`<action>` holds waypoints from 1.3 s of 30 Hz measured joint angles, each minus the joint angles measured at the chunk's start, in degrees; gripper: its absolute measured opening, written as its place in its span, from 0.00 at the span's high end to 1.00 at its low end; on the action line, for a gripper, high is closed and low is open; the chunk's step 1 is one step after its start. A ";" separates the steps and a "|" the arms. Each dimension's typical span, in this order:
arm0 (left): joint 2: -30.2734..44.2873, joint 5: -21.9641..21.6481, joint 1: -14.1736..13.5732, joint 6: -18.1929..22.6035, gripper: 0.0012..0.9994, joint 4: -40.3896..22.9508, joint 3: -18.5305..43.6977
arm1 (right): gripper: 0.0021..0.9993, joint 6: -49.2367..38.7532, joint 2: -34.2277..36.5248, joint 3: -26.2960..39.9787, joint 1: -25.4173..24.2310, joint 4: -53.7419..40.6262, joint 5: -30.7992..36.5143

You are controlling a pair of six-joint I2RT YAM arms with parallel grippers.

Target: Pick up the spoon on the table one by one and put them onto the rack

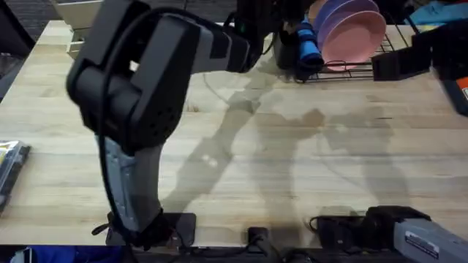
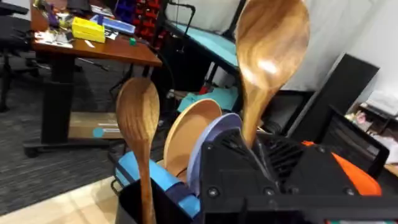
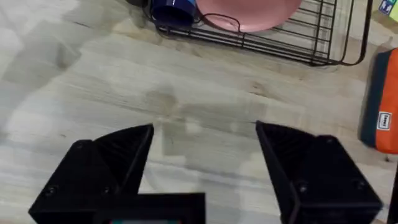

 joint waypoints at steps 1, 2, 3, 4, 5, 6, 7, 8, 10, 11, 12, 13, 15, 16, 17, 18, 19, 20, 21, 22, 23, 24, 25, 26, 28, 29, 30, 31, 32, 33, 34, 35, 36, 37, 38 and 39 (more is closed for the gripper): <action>0.68 -0.02 0.00 -0.37 0.96 0.82 0.00 | 0.00 0.00 0.00 0.00 0.00 0.00 0.00; 1.31 -0.02 0.00 -0.70 0.96 1.34 0.00 | 0.00 0.00 0.00 0.00 0.00 0.00 0.00; 1.88 -0.04 0.00 -0.93 0.96 1.63 0.00 | 0.00 0.00 0.00 0.00 0.00 0.00 0.00; 2.25 -0.06 0.00 -1.13 0.96 1.65 0.00 | 0.00 0.02 0.00 0.00 0.00 -0.02 0.00; 2.50 -0.08 0.00 -1.30 0.96 1.57 0.00 | 0.00 0.02 0.00 0.00 0.00 0.00 0.00; 2.72 -0.11 0.00 -1.32 0.96 1.39 0.00 | 0.00 0.02 0.00 0.00 0.00 0.00 -0.01; 2.77 -0.15 0.00 -1.34 0.96 0.99 0.00 | 0.00 0.02 0.00 0.00 0.00 0.00 0.00; 2.79 -0.20 0.00 -1.36 0.96 0.47 0.00 | 0.00 0.00 0.00 0.00 0.00 0.00 0.00; 2.77 -0.22 0.00 -1.49 0.96 -0.54 0.00 | 0.00 0.02 0.00 0.00 0.00 0.00 0.00; 2.77 -0.22 0.00 -1.52 0.96 -1.25 0.02 | 0.00 0.00 0.00 0.00 0.00 0.00 0.00; 2.77 -0.24 0.00 -1.52 0.96 -2.37 0.02 | 0.00 0.00 0.00 0.00 0.00 0.00 0.00; 2.77 -0.24 0.00 -1.54 0.96 -3.46 0.02 | 0.00 0.00 0.00 0.00 0.00 0.00 0.00; 2.77 -0.24 0.00 -1.64 0.96 -5.54 0.02 | 0.00 0.00 0.00 0.00 0.00 0.00 0.00; 2.77 -0.24 0.00 -1.69 0.96 -6.37 0.02 | 0.00 0.00 0.00 0.00 0.00 0.00 0.00; 2.77 -0.24 0.00 -1.71 0.96 -7.05 0.02 | 0.00 0.00 0.00 0.00 0.00 0.00 0.00; 2.77 -0.24 0.00 -1.71 0.96 -7.89 0.02 | 0.00 0.00 0.00 0.00 0.00 0.00 0.00; 2.77 -0.24 0.00 -1.73 0.96 -10.58 0.02 | 0.00 0.00 0.00 0.00 0.00 0.00 0.00; 2.79 -0.24 0.00 -1.73 0.96 -11.28 0.02 | 0.00 0.00 0.00 0.00 0.00 0.00 0.00; 2.77 -0.24 0.00 -1.73 0.96 -11.88 0.02 | 0.00 0.01 0.00 0.00 0.00 0.00 0.00; 2.77 -0.24 0.00 -1.73 0.96 -12.21 0.02 | 0.00 0.00 0.00 0.00 0.00 0.00 0.00; 2.77 -0.24 0.00 -1.73 0.96 -12.63 0.02 | 0.00 0.00 0.00 0.00 0.00 0.00 0.00; 2.77 -0.24 0.00 -1.73 0.96 -13.05 0.02 | 0.00 0.00 0.01 0.00 0.00 0.00 0.00; 2.79 -0.24 0.00 -1.73 0.96 -13.50 0.02 | 0.00 0.00 0.00 0.00 0.00 0.00 0.00; 2.77 -0.24 0.00 -1.73 0.96 -14.10 0.02 | 0.00 0.00 0.00 0.00 0.00 0.00 0.00; 2.77 -0.35 0.02 -1.73 0.96 -14.78 0.06 | 0.00 0.00 0.00 0.00 0.00 0.00 0.00; 2.72 -0.40 0.07 -1.71 0.96 -15.35 0.21 | 0.00 0.00 0.00 0.00 0.00 0.00 0.00; 2.72 -0.44 0.11 -1.71 0.96 -15.69 0.35 | 0.00 0.00 0.00 0.00 0.00 0.00 0.00; 2.72 -0.46 0.17 -1.71 0.96 -16.19 0.52 | 0.00 0.00 0.00 0.00 0.00 0.00 0.00; 2.72 -0.46 0.22 -1.71 0.96 -16.50 0.66 | 0.00 0.00 0.00 0.00 0.00 0.00 0.00; 2.72 -0.48 0.30 -1.72 0.96 -16.80 0.69 | 0.00 0.00 0.01 0.00 0.00 0.00 0.00; 2.72 -0.46 0.35 -1.73 0.96 -16.90 0.70 | 0.00 0.00 0.00 0.00 0.00 0.00 0.00; 2.72 -0.48 0.42 -1.71 0.96 -17.07 0.70 | 0.00 0.00 0.00 0.00 0.00 0.00 0.00; 2.72 -0.43 0.48 -1.73 0.96 -17.13 0.70 | 0.00 0.00 0.00 0.00 0.00 0.00 0.00; 2.72 -0.39 0.55 -1.71 0.96 -17.23 0.70 | 0.00 0.00 0.00 0.00 0.00 0.00 0.00; 2.72 -0.30 0.59 -1.71 0.96 -17.28 0.70 | 0.00 0.00 0.00 0.00 0.00 0.00 0.00; 2.72 -0.12 0.66 -1.71 0.94 -17.30 0.70 | 0.00 0.00 0.00 0.00 0.00 0.00 0.00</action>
